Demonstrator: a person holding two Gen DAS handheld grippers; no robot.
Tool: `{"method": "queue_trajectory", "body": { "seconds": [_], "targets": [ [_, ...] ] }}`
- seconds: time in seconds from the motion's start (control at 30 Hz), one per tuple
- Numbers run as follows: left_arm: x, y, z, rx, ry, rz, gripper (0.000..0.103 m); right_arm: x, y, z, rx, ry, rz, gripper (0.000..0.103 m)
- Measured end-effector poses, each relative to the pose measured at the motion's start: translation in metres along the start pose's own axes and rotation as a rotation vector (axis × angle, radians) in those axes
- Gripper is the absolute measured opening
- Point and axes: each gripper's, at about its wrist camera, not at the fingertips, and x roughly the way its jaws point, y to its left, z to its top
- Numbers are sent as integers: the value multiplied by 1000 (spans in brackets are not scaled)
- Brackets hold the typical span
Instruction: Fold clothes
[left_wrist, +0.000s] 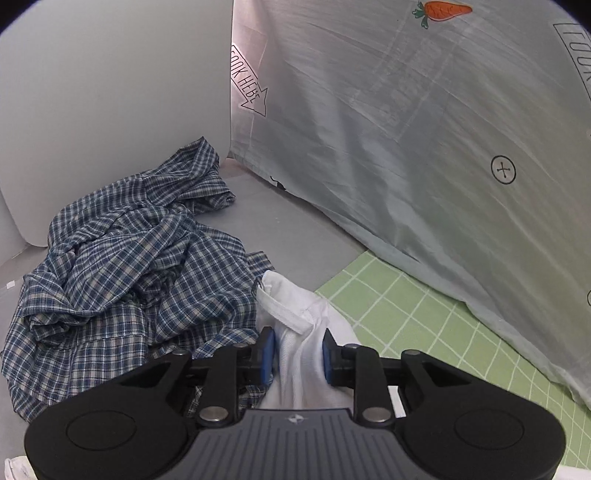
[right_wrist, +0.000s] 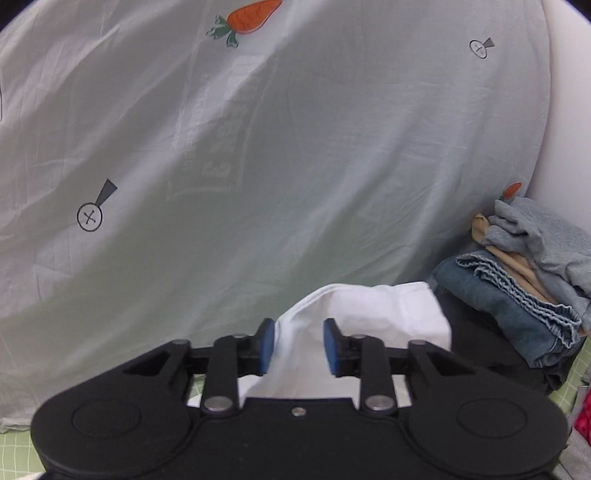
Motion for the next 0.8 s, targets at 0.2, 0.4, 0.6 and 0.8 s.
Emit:
{"method": "queue_trajectory", "body": {
  "seconds": [0.2, 0.4, 0.6, 0.8],
  "targets": [
    [-29, -1, -21, 57, -12, 8, 83, -14, -14, -52, 17, 12, 14, 89],
    [-50, -17, -63, 165, 74, -61, 90, 2, -70, -113, 112, 179, -151, 87],
    [-43, -38, -108, 347, 158, -14, 90, 27, -100, -138, 186, 242, -176, 81],
    [-36, -39, -112, 331, 177, 24, 90, 27, -107, -130, 207, 213, -55, 3]
  ]
}}
